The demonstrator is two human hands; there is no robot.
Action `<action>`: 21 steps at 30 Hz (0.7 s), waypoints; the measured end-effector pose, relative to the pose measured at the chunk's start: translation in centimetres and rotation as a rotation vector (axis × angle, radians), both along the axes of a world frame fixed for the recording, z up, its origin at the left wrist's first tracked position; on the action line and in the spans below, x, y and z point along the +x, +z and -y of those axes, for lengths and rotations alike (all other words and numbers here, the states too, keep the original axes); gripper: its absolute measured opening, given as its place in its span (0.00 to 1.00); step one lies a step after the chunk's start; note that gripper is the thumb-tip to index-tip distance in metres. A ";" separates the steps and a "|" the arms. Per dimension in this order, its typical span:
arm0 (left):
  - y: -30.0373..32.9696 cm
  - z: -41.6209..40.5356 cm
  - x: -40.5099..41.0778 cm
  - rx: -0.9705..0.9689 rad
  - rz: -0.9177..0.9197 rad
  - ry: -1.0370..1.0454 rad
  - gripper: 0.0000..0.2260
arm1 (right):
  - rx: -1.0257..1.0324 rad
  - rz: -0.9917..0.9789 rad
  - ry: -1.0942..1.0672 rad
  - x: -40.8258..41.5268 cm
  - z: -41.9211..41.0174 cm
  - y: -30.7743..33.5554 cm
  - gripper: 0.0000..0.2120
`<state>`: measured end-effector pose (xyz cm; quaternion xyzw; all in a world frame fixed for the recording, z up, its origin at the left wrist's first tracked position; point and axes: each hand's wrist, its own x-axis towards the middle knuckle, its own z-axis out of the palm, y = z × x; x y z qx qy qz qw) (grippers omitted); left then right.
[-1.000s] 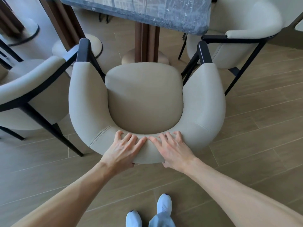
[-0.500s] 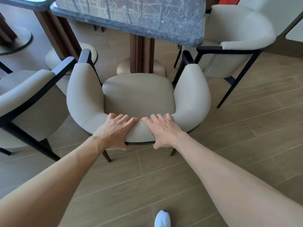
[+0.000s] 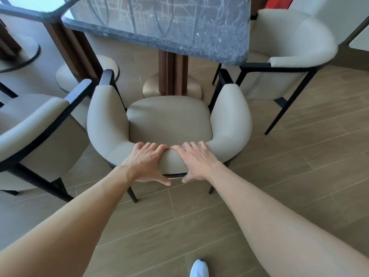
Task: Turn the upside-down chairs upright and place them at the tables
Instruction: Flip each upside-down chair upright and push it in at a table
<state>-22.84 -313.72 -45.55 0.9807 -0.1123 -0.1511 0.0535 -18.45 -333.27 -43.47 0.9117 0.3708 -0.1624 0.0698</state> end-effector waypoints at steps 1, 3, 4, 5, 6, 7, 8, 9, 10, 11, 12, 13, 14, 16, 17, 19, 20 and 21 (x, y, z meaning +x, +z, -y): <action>1.0 0.5 -0.2 -0.059 -0.055 0.055 0.50 | 0.005 -0.049 -0.037 -0.5 0.0 0.8 0.51; 3.6 1.6 -0.8 -0.411 -0.154 0.288 0.40 | 0.099 -0.196 -0.155 -1.7 0.2 3.1 0.47; 5.1 2.1 -1.0 -0.654 -0.163 0.439 0.36 | 0.206 -0.265 -0.239 -2.1 0.5 4.4 0.43; 6.9 2.6 -1.3 -0.876 -0.148 0.562 0.33 | 0.328 -0.337 -0.332 -2.5 0.9 6.0 0.39; 8.9 3.2 -1.6 -1.032 -0.108 0.627 0.32 | 0.461 -0.404 -0.432 -3.0 1.4 7.9 0.36; 11.3 4.0 -1.9 -1.116 -0.061 0.652 0.31 | 0.605 -0.443 -0.528 -3.4 2.2 10.0 0.33; 13.7 4.9 -2.0 -1.185 -0.030 0.643 0.28 | 0.752 -0.465 -0.614 -3.7 3.2 12.2 0.31; 16.2 6.0 -2.2 -1.246 -0.010 0.619 0.25 | 0.894 -0.484 -0.690 -4.1 4.5 14.6 0.28; 18.9 7.3 -2.4 -1.308 0.021 0.608 0.21 | 1.024 -0.491 -0.752 -4.7 6.0 17.2 0.26; 21.8 8.6 -2.4 -1.382 0.069 0.602 0.18 | 1.147 -0.472 -0.795 -5.3 7.7 20.0 0.24; 24.7 10.0 -2.3 -1.466 0.117 0.599 0.18 | 1.259 -0.429 -0.823 -6.0 9.6 22.7 0.22; 27.5 11.3 -2.1 -1.559 0.162 0.611 0.18 | 1.358 -0.384 -0.848 -6.4 11.3 25.1 0.20; 30.1 12.7 -2.4 -1.637 0.184 0.618 0.18 | 1.431 -0.329 -0.881 -7.2 13.1 27.3 0.19; 34.9 15.8 -2.2 -1.751 0.210 0.574 0.18 | 1.572 -0.175 -0.906 -8.2 17.0 31.5 0.19; 36.3 17.1 -2.3 -1.785 0.203 0.534 0.18 | 1.620 -0.124 -0.907 -8.5 18.7 33.1 0.18; 38.2 19.9 -2.5 -1.798 0.194 0.422 0.17 | 1.688 -0.025 -0.903 -8.8 21.8 35.6 0.15; 39.1 21.6 -2.2 -1.784 0.194 0.364 0.17 | 1.720 0.020 -0.885 -8.6 23.5 36.8 0.14; 39.5 23.1 -2.0 -1.766 0.192 0.330 0.16 | 1.748 0.042 -0.873 -8.5 24.9 37.5 0.14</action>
